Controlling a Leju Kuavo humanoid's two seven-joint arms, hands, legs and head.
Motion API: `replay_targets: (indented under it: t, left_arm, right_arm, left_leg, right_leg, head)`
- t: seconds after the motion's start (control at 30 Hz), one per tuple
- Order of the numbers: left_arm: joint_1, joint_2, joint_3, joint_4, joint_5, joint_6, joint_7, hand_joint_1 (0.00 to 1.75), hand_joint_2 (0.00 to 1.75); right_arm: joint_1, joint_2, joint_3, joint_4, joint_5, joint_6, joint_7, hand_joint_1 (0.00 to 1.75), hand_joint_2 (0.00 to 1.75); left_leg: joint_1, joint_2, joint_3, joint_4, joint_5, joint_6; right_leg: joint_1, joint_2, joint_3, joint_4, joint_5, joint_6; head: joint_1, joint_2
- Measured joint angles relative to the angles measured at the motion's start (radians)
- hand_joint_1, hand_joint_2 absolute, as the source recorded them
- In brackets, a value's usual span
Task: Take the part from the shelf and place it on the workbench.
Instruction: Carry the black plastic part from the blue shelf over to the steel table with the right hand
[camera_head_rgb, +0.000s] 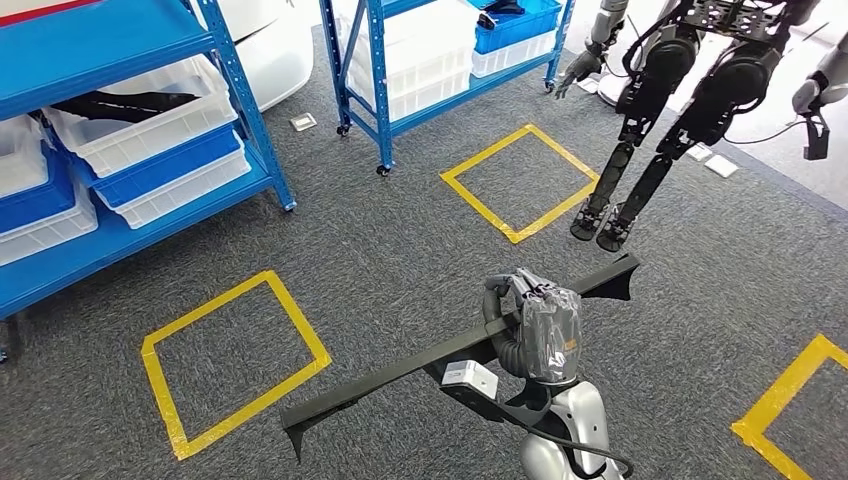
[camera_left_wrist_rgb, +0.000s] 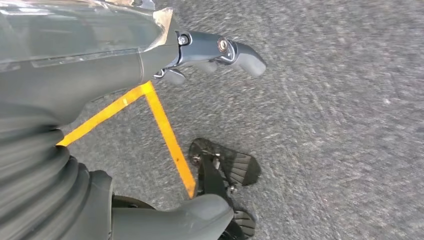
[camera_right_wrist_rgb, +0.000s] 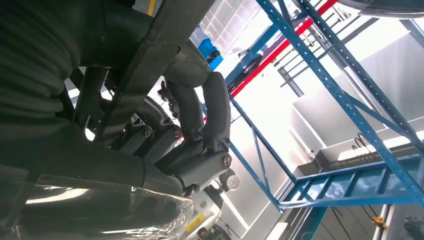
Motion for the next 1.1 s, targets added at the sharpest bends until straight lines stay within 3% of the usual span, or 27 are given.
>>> replay_targets:
  t: [0.03, 0.07, 0.13, 0.2, 0.23, 0.27, 0.3, 0.33, 0.37, 0.43, 0.47, 0.53, 0.57, 0.63, 0.7, 0.73, 0.77, 0.8, 0.83, 0.9, 0.97, 1.03, 1.07, 1.1]
  left_arm:
    - [-0.001, -0.002, 0.0, 0.0, 0.003, 0.0, 0.001, 0.0, 1.75]
    - [-0.002, -0.004, 0.0, 0.0, 0.007, 0.0, 0.002, 0.0, 1.75]
    - [-0.003, -0.008, 0.001, 0.0, 0.016, 0.0, 0.002, 0.0, 1.75]
    - [0.0, -0.01, 0.004, 0.0, 0.025, -0.004, 0.002, 0.0, 1.75]
    - [0.002, -0.012, 0.004, 0.0, 0.03, -0.009, 0.002, 0.0, 1.75]
    - [0.002, -0.015, 0.005, 0.0, 0.034, -0.017, 0.002, 0.0, 1.75]
    - [0.002, -0.017, 0.006, 0.0, 0.038, -0.025, 0.0, 0.0, 1.75]
    - [0.002, -0.02, 0.008, 0.0, 0.042, -0.032, -0.001, 0.0, 1.75]
    - [0.001, -0.022, 0.01, 0.0, 0.044, -0.037, -0.003, 0.0, 1.75]
    - [0.001, -0.025, 0.014, 0.0, 0.047, -0.042, -0.008, 0.0, 1.75]
    - [0.001, -0.026, 0.015, 0.0, 0.047, -0.042, -0.011, 0.0, 1.75]
    - [0.001, -0.028, 0.016, 0.0, 0.044, -0.043, -0.017, 0.0, 1.75]
    - [0.001, -0.028, 0.016, 0.0, 0.042, -0.044, -0.019, 0.0, 1.75]
    - [0.002, -0.029, 0.016, 0.0, 0.038, -0.049, -0.023, 0.0, 1.75]
    - [0.006, -0.029, 0.016, 0.0, 0.037, -0.054, -0.024, 0.0, 1.75]
    - [0.009, -0.029, 0.015, 0.0, 0.037, -0.056, -0.024, 0.0, 1.75]
    - [0.011, -0.029, 0.015, 0.0, 0.036, -0.058, -0.024, 0.0, 1.75]
    - [0.012, -0.029, 0.015, 0.0, 0.036, -0.059, -0.024, 0.0, 1.75]
    - [0.013, -0.029, 0.015, 0.0, 0.036, -0.059, -0.024, 0.0, 1.75]
    - [0.013, -0.029, 0.015, 0.0, 0.036, -0.06, -0.024, 0.0, 1.75]
    - [0.013, -0.028, 0.015, 0.0, 0.036, -0.06, -0.024, 0.0, 1.75]
    - [0.011, -0.028, 0.016, 0.0, 0.036, -0.06, -0.024, 0.0, 1.75]
    - [0.01, -0.028, 0.016, 0.0, 0.036, -0.06, -0.024, 0.0, 1.75]
    - [0.01, -0.029, 0.016, 0.0, 0.036, -0.06, -0.025, 0.0, 1.75]
  right_arm:
    - [0.002, -0.003, 0.0, -0.001, -0.005, 0.004, -0.004, 1.75, 1.75]
    - [0.003, -0.007, 0.0, -0.002, -0.009, 0.007, -0.008, 1.75, 1.75]
    - [0.001, -0.013, 0.0, -0.002, -0.016, 0.008, -0.018, 1.75, 1.75]
    - [-0.002, -0.016, 0.001, -0.002, -0.019, 0.009, -0.023, 1.75, 1.75]
    - [-0.001, -0.017, 0.002, -0.002, -0.02, 0.01, -0.024, 1.75, 1.75]
    - [-0.001, -0.019, 0.002, -0.002, -0.02, 0.011, -0.024, 1.75, 1.75]
    - [-0.001, -0.02, 0.002, -0.002, -0.018, 0.016, -0.024, 1.75, 1.75]
    - [-0.001, -0.02, 0.002, -0.003, -0.013, 0.022, -0.023, 1.75, 1.75]
    - [-0.001, -0.02, 0.003, -0.007, -0.006, 0.031, -0.019, 1.75, 1.75]
    - [-0.001, -0.016, 0.005, -0.019, 0.012, 0.048, -0.009, 1.75, 1.75]
    - [0.001, -0.014, 0.006, -0.028, 0.022, 0.055, -0.003, 1.75, 1.75]
    - [0.01, -0.01, 0.006, -0.049, 0.042, 0.07, 0.008, 1.75, 1.75]
    - [0.017, -0.008, 0.006, -0.062, 0.053, 0.077, 0.014, 1.75, 1.75]
    - [0.026, -0.001, 0.006, -0.086, 0.073, 0.089, 0.022, 1.75, 1.75]
    - [0.035, 0.006, 0.006, -0.103, 0.085, 0.097, 0.027, 1.75, 1.75]
    - [0.04, 0.009, 0.006, -0.11, 0.088, 0.1, 0.028, 1.75, 1.75]
    - [0.046, 0.01, 0.006, -0.114, 0.09, 0.101, 0.029, 1.75, 1.75]
    - [0.05, 0.01, 0.006, -0.118, 0.091, 0.103, 0.03, 1.75, 1.75]
    - [0.052, 0.011, 0.006, -0.122, 0.091, 0.104, 0.03, 1.75, 1.75]
    - [0.053, 0.014, 0.006, -0.129, 0.092, 0.105, 0.03, 1.75, 1.75]
    - [0.053, 0.015, 0.006, -0.136, 0.092, 0.107, 0.03, 1.75, 1.75]
    - [0.057, 0.016, 0.006, -0.141, 0.092, 0.107, 0.03, 1.75, 1.75]
    - [0.059, 0.016, 0.006, -0.144, 0.092, 0.108, 0.03, 1.75, 1.75]
    - [0.059, 0.016, 0.006, -0.147, 0.092, 0.108, 0.03, 1.75, 1.75]
  left_leg:
    - [-0.001, 0.014, 0.0, -0.004, 0.005, 0.009]
    - [-0.002, 0.027, 0.001, -0.009, 0.01, 0.019]
    - [-0.003, 0.058, 0.0, -0.02, 0.02, 0.037]
    - [-0.01, 0.09, -0.004, -0.021, 0.022, 0.043]
    - [-0.013, 0.106, -0.006, -0.021, 0.022, 0.043]
    - [-0.015, 0.121, -0.007, -0.021, 0.022, 0.043]
    - [-0.016, 0.134, -0.007, -0.02, 0.022, 0.043]
    - [-0.016, 0.147, -0.005, -0.02, 0.022, 0.042]
    - [-0.018, 0.158, -0.003, -0.019, 0.021, 0.04]
    - [-0.025, 0.176, 0.0, -0.016, 0.017, 0.032]
    - [-0.028, 0.185, 0.002, -0.015, 0.015, 0.026]
    - [-0.025, 0.2, 0.004, -0.014, 0.012, 0.016]
    - [-0.022, 0.194, 0.002, -0.007, 0.004, 0.01]
    - [-0.015, 0.147, -0.022, 0.057, -0.047, 0.0]
    - [-0.012, 0.098, -0.077, 0.188, -0.121, -0.005]
    - [-0.012, 0.089, -0.102, 0.244, -0.141, -0.006]
    - [-0.012, 0.085, -0.114, 0.271, -0.142, -0.006]
    - [-0.012, 0.083, -0.109, 0.257, -0.123, -0.004]
    - [-0.011, 0.078, -0.087, 0.207, -0.088, -0.001]
    - [-0.008, 0.036, -0.028, 0.073, -0.022, 0.007]
    - [-0.008, 0.003, 0.001, 0.005, -0.003, 0.013]
    - [-0.012, 0.018, 0.004, -0.004, -0.002, 0.02]
    - [-0.013, 0.03, 0.006, -0.011, 0.003, 0.027]
    - [-0.013, 0.044, 0.008, -0.019, 0.008, 0.035]
  right_leg:
    - [-0.001, 0.004, -0.006, 0.001, 0.002, 0.008]
    - [0.0, -0.009, -0.015, 0.01, -0.001, 0.011]
    - [0.005, -0.068, -0.057, 0.088, -0.041, 0.007]
    - [0.006, -0.114, -0.119, 0.221, -0.1, 0.0]
    - [0.006, -0.12, -0.139, 0.269, -0.118, 0.001]
    - [0.006, -0.123, -0.139, 0.282, -0.121, 0.005]
    - [0.006, -0.128, -0.117, 0.254, -0.109, 0.011]
    - [0.006, -0.138, -0.077, 0.191, -0.088, 0.017]
    - [0.006, -0.163, -0.031, 0.114, -0.069, 0.02]
    - [0.011, -0.2, 0.028, 0.011, -0.045, 0.014]
    - [0.015, -0.207, 0.034, -0.005, -0.043, 0.008]
    - [0.014, -0.183, 0.03, -0.005, -0.038, -0.005]
    - [0.012, -0.172, 0.029, -0.007, -0.035, -0.011]
    - [0.005, -0.15, 0.03, -0.009, -0.026, -0.026]
    - [0.007, -0.127, 0.026, -0.008, -0.021, -0.033]
    - [0.009, -0.113, 0.025, -0.007, -0.021, -0.034]
    - [0.01, -0.099, 0.025, -0.006, -0.021, -0.034]
    - [0.011, -0.085, 0.025, -0.005, -0.021, -0.034]
    - [0.011, -0.071, 0.026, -0.004, -0.021, -0.033]
    - [0.013, -0.045, 0.025, 0.0, -0.02, -0.031]
    - [0.013, -0.022, 0.016, 0.002, -0.016, -0.024]
    - [0.013, 0.0, 0.004, -0.001, -0.01, -0.01]
    - [0.013, -0.005, -0.003, 0.002, -0.011, -0.004]
    - [0.016, -0.025, -0.015, 0.02, -0.02, -0.002]
  head:
    - [0.0, 0.0]
    - [0.001, 0.0]
    - [0.007, 0.0]
    - [0.013, 0.0]
    - [0.013, 0.0]
    - [0.013, 0.0]
    - [0.013, 0.0]
    - [0.013, 0.0]
    - [0.014, 0.0]
    - [0.012, 0.0]
    - [0.011, 0.0]
    - [0.009, 0.0]
    - [0.009, 0.0]
    - [0.006, 0.0]
    - [0.003, 0.0]
    - [0.002, 0.0]
    - [0.002, 0.0]
    - [0.002, 0.0]
    - [0.002, 0.0]
    - [0.003, 0.0]
    - [0.003, 0.0]
    - [0.003, 0.0]
    - [0.004, 0.0]
    - [0.005, 0.0]
